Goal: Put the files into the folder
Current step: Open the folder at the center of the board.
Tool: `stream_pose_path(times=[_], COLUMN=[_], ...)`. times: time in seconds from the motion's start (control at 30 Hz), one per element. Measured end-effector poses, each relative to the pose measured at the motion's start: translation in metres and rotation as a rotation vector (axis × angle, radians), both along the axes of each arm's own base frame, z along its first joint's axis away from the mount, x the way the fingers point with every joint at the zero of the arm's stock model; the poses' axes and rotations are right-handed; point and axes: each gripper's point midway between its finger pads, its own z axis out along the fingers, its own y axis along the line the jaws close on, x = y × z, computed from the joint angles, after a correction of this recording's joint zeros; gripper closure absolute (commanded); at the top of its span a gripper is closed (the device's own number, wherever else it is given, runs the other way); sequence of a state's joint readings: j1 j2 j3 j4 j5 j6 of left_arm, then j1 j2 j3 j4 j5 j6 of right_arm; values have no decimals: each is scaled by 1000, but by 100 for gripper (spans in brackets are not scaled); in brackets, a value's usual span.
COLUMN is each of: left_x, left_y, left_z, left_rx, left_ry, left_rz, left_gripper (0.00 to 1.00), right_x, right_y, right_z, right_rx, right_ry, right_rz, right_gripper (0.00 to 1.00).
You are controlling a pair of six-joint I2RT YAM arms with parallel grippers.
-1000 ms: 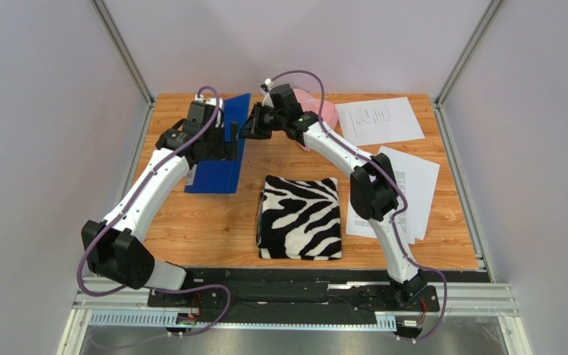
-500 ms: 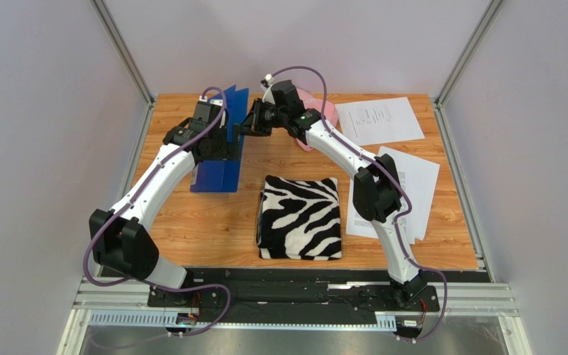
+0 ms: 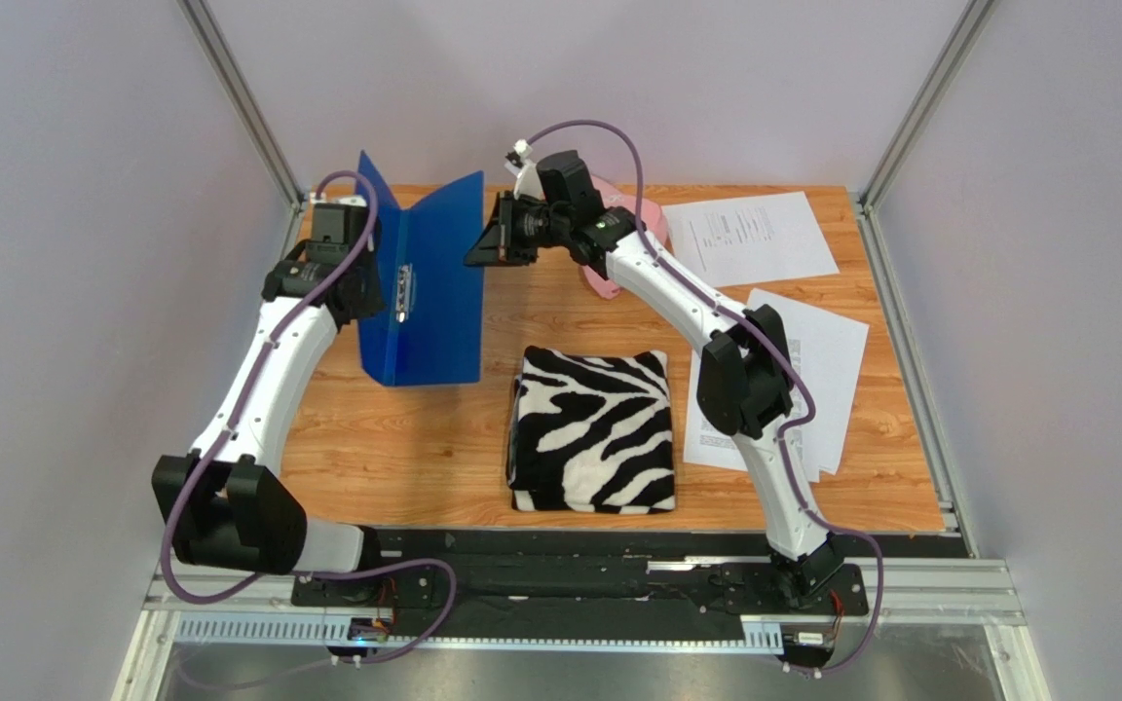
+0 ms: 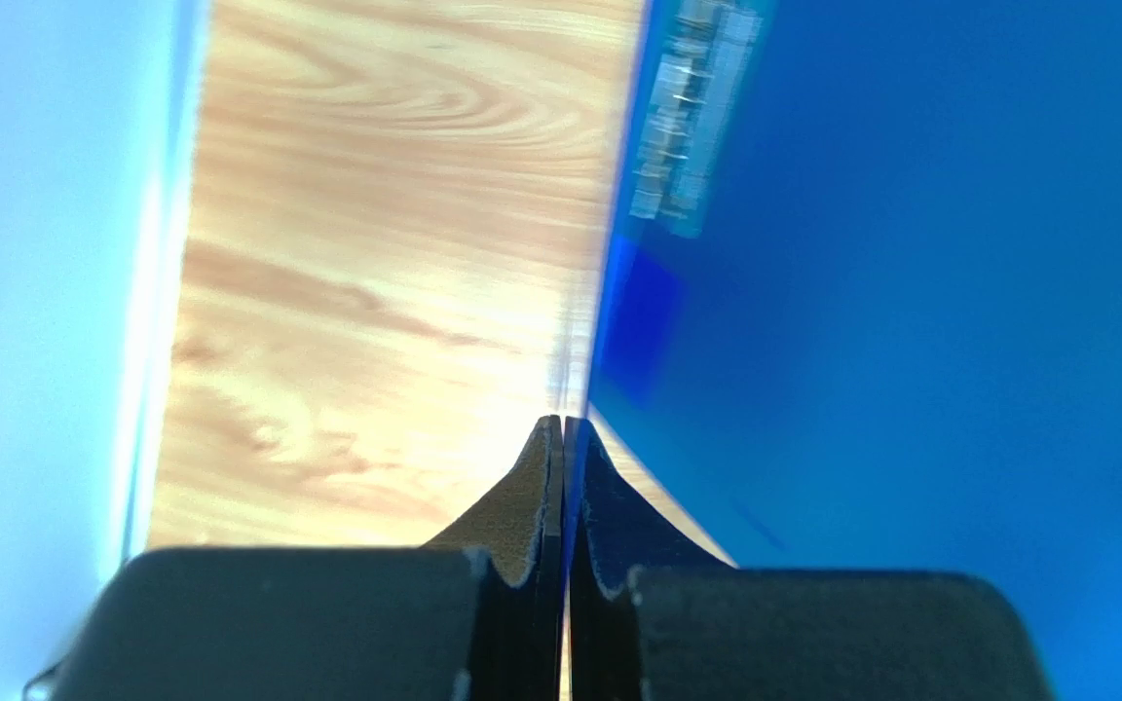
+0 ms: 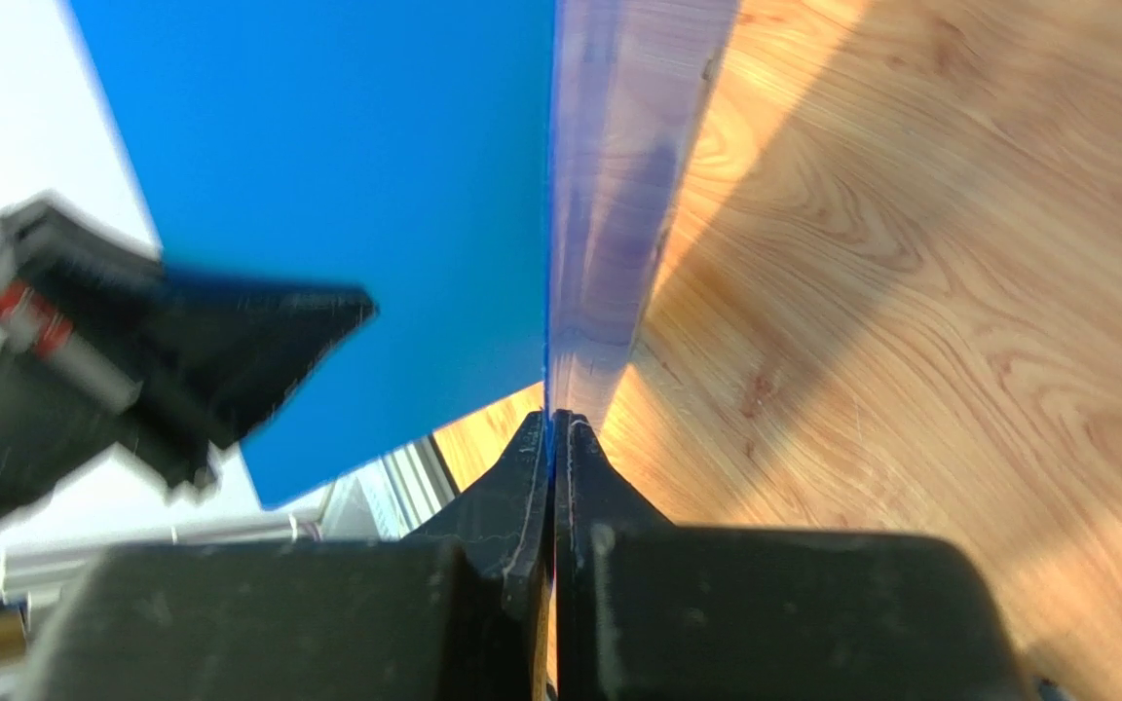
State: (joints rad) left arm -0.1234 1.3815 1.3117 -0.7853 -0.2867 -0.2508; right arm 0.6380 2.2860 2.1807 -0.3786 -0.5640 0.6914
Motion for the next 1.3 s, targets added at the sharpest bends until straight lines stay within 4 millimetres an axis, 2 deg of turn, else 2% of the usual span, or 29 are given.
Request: stream_pose_path(times=[0.07, 0.17, 0.3, 0.37, 0.4, 0.43, 0.53, 0.7, 0.73, 0.83, 0.93, 1.07, 1.27, 1.3], left_x=[-3, -3, 4, 9, 12, 17, 33, 48, 48, 46, 46, 37, 26, 24], left_y=[18, 45, 81, 93, 96, 99, 106, 118, 118, 116, 115, 121, 127, 124], left_z=[2, -1, -15, -26, -31, -37, -53, -65, -64, -54, -44, -28, 19, 29], left_rx=[12, 36, 61, 80, 88, 95, 107, 111, 108, 94, 92, 123, 125, 107], left_ry=[3, 23, 82, 126, 145, 167, 221, 284, 288, 296, 291, 298, 212, 181], left_rz=[45, 113, 198, 213, 213, 214, 205, 215, 215, 211, 212, 242, 284, 279], left_gripper=[100, 100, 94, 83, 79, 65, 38, 34, 30, 28, 26, 25, 27, 32], right_x=[0, 3, 19, 26, 29, 31, 32, 30, 30, 28, 22, 9, -7, -8], right_y=[-1, -6, -16, -22, -26, -28, -36, -37, -37, -37, -37, -37, -39, -39], right_z=[6, 1, -29, -48, -57, -62, -67, -66, -67, -69, -60, -27, 24, 28], right_rx=[9, 7, -1, -8, -10, -11, -9, -7, -11, -38, -67, -87, -74, -71], right_ry=[-27, -48, -34, -4, 16, 28, 66, 112, 119, 144, 146, 113, 40, 32], right_rz=[29, 64, 94, 101, 105, 105, 106, 86, 80, 47, 19, -4, -2, -1], right_gripper=[100, 100, 100, 100, 100, 100, 100, 100, 100, 100, 100, 100, 100, 100])
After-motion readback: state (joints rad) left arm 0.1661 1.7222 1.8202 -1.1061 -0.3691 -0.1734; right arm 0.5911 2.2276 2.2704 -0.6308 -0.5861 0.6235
